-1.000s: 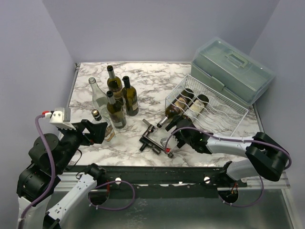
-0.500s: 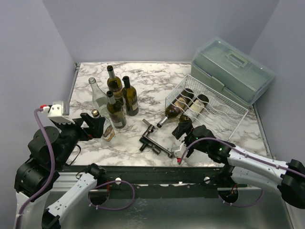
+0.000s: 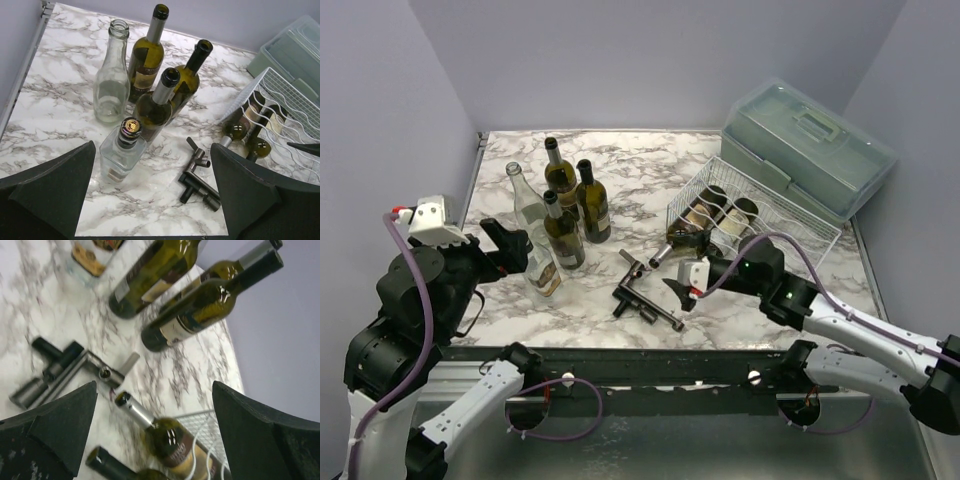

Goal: Put the wine bottle on the wine rack

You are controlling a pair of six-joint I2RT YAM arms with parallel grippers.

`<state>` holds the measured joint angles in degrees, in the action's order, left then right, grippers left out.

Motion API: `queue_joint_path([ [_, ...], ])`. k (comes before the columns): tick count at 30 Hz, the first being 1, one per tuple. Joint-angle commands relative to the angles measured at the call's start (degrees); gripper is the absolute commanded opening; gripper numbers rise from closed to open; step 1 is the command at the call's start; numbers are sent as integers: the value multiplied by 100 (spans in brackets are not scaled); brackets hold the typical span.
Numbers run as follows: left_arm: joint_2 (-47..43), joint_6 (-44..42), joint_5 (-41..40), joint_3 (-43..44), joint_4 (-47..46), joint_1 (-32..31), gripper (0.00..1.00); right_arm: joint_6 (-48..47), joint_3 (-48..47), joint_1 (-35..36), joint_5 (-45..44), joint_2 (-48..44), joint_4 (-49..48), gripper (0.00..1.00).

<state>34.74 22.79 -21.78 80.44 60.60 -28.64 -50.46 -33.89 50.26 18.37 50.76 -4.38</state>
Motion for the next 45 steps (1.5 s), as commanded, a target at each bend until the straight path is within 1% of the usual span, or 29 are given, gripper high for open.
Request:
queue_joint_path([
  [1,189,-149,-504,384,243,-31,99,1826,-853,28,797,776,-350,100],
  [6,484,-306,-539,801,444,-35,99,3621,-1955,161,1198,1853,-52,100],
  [10,584,-411,-671,1018,529,-36,99,4982,-2172,726,473,2361,-772,100],
  [12,571,-410,-725,1051,532,-31,99,5783,-2266,799,415,2528,-1198,100],
  [13,561,-400,-739,1046,530,-35,99,6150,-2369,801,336,2608,-1289,100],
  [15,524,-357,-732,1007,532,-36,99,6643,-2674,802,25,2784,-1178,100],
  [18,447,-319,-679,909,545,-36,99,6746,-3010,799,-589,2944,-944,100],
  [24,322,-378,-782,944,713,-32,99,6691,-3289,792,-2397,3140,-1022,100],
  [26,267,-380,-816,985,760,-35,99,6617,-3543,784,-2772,3300,-1065,100],
  [30,160,-452,-922,980,822,-36,99,6313,-4136,760,-3159,3747,-1075,100],
  [33,152,-543,-972,1030,904,-36,99,6358,-4818,703,-3669,4221,-669,100],
  [35,145,-595,-983,1079,943,-45,99,6340,-5299,664,-3861,4569,-407,100],
  [40,47,-631,-1020,1089,998,-54,99,6033,-5578,600,-3728,4993,-810,100],
  [43,-54,-580,-1030,1040,1048,-71,99,5872,-5986,599,-4139,5411,-693,100],
  [45,-142,-509,-1024,1005,1082,-80,99,5682,-6215,588,-4253,5659,-645,100],
])
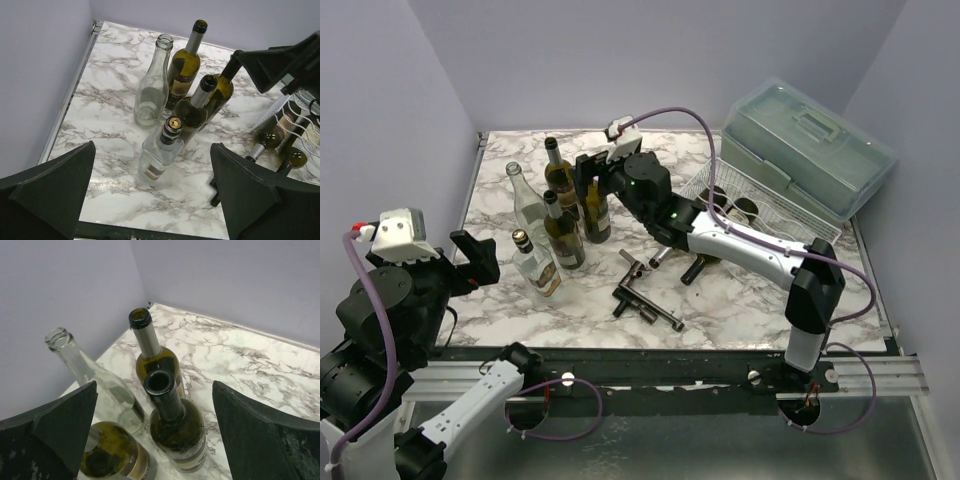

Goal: Put the wine bottle on the wine rack

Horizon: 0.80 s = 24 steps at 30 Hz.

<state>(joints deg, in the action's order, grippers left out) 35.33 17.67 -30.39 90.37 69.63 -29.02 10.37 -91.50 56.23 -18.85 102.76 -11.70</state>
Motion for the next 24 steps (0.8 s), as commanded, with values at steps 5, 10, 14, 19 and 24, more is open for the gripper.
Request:
queue_joint_path([
  [5,-391,169,-221,-62,294,-82,99,-637,-788,-6,-335,941,79,100],
  [10,-415,245,-203,-12,357,-139,99,-643,-856,-15,-549,1284,-97,96],
  [14,-421,250,-226,24,367,-174,99,-650,-633,-42,-542,1357,-479,84],
  [19,-438,268,-273,-5,406,-217,99,-768,-424,-50,-511,1409,-801,66],
  [24,-478,320,-342,-48,407,-271,99,-859,-382,-59,-527,1497,-867,62],
])
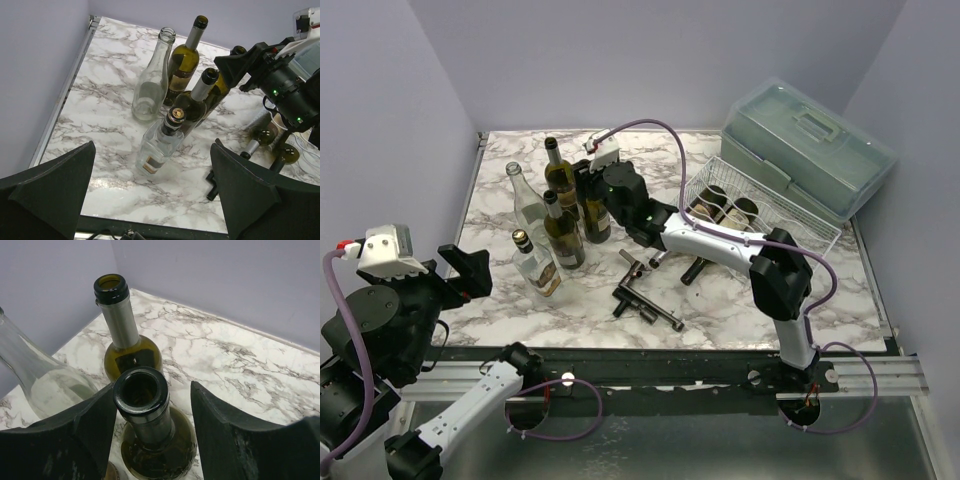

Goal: Put the wine bottle on the wine rack

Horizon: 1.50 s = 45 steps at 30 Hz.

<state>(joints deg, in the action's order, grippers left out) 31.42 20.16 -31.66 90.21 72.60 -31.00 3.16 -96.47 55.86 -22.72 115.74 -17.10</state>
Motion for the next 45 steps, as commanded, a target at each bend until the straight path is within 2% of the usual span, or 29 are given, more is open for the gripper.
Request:
queue_joint_path([
  [1,-74,75,-224,-36,107,-88,99,-157,132,-17,-140,208,-354,60],
  [4,-64,84,-242,-17,106,-112,99,-224,182,-22,-143,218,-446,57],
  [12,-50,145,-249,-6,105,-158,99,-461,39,-22,-220,263,-332,41],
  [18,-12,179,-255,-50,58,-191,99,-502,260,-22,-379,-51,-567,14],
  [26,75,133,-226,-152,-55,-242,99,-1219,489,-22,-269,-960,-830,10],
  [29,48,111,-251,-261,-107,-262,99,-1537,646,-15,213,-1439,-706,1],
  [34,-6,128,-319,-415,-147,-300,99,-1924,1088,-20,1312,-2368,-107,1],
  [36,-3,128,-330,-443,-188,-314,99,-2031,1201,-22,1884,-2750,362,1],
  [42,124,98,-308,-528,-318,-362,99,-2714,1420,-20,4650,-3838,2752,0],
  [45,209,84,-240,-601,-423,-371,99,-2585,1642,-20,5098,-4333,3321,0],
])
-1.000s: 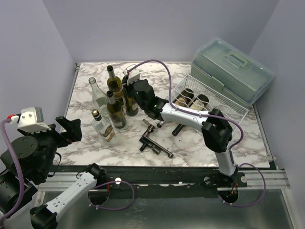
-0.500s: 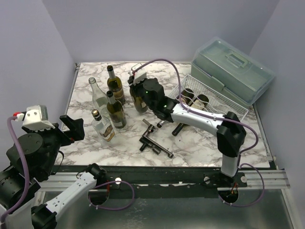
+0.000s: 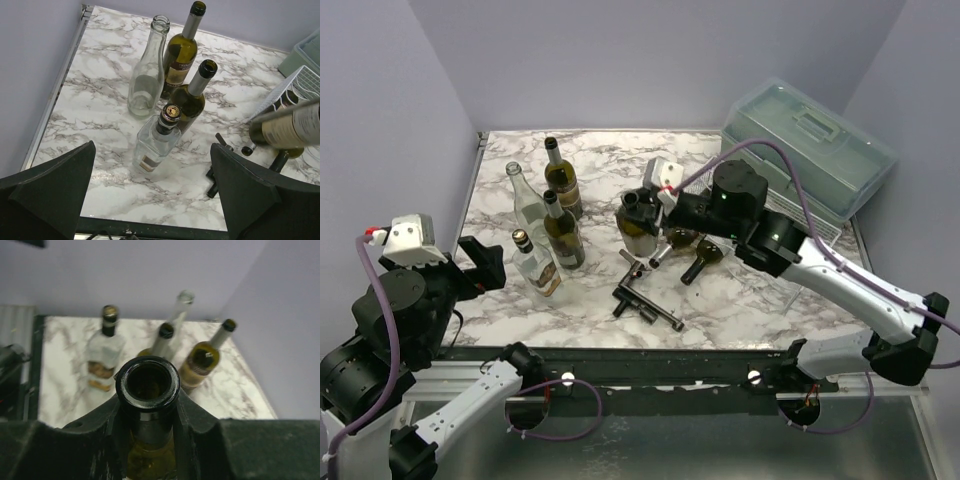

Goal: Put the wine bottle on the wine rack

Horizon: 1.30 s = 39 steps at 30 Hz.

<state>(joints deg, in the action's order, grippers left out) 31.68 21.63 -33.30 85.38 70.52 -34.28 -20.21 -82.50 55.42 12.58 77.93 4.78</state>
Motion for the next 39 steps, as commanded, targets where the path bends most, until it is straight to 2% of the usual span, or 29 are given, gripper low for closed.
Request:
queue_joint_path([
  [1,215,-62,-46,-146,-246,-42,99,-156,312,22,1574,-702,1313,1],
  [11,567,-49,224,-327,-575,-43,99,17,371,24,1252,-1398,3695,1],
  [17,769,0,439,-400,-726,-43,99,-249,853,22,1538,-1472,4005,1],
  [22,820,44,543,-360,-764,-42,99,-553,1136,130,1581,-1484,3902,1],
  [31,711,84,547,-443,-750,-43,99,-1386,1331,1062,-478,-1149,4141,1],
  [39,574,18,480,-496,-737,-43,99,-1856,1259,1769,-1861,-612,4252,0],
])
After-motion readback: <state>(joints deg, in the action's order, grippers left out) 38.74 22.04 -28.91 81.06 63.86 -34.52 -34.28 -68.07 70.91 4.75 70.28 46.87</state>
